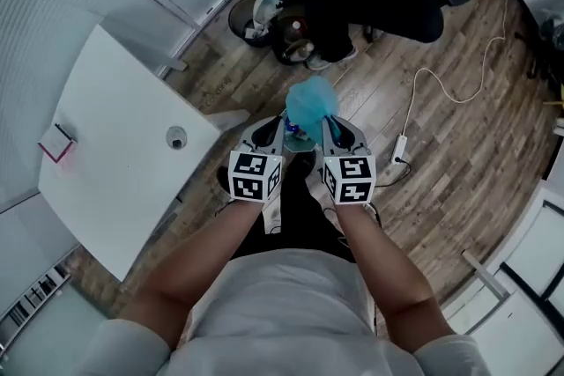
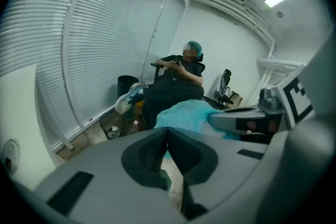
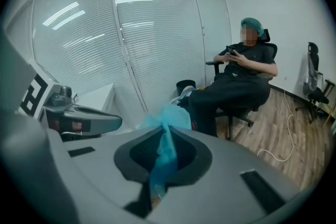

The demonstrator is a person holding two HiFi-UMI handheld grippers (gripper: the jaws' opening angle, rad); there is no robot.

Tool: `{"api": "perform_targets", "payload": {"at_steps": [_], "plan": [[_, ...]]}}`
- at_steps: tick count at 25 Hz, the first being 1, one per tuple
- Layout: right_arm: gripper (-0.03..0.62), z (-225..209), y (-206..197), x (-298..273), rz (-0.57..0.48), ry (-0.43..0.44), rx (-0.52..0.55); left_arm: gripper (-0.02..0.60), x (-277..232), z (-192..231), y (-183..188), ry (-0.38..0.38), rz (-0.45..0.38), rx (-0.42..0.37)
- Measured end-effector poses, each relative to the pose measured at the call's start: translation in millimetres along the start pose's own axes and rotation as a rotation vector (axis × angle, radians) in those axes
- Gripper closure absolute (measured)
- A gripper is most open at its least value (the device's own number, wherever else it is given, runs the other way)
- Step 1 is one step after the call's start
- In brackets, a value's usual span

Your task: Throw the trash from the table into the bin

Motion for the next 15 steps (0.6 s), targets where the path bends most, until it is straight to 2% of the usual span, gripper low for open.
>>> {"api": "perform_targets", "payload": {"at_steps": [9,15], "plan": [[0.579,-26,-106,-66,0.164,0.011,-0.027,0.577,-47,15,-79,0.014,0.086,0.066],[0.579,-33,-172,-117,0.254,0.03,-0.018,0.577,-83,32,-136,0.012,0.141,0.077]]}}
Point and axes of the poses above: the fingertips, and each gripper's own axes: x backward along the fingers, z to its left, y out of its top, the point moved 1 cm from there along x, backward along the fingers, and after that the axes turned 2 degrees about -y, right-handed, at the moved point
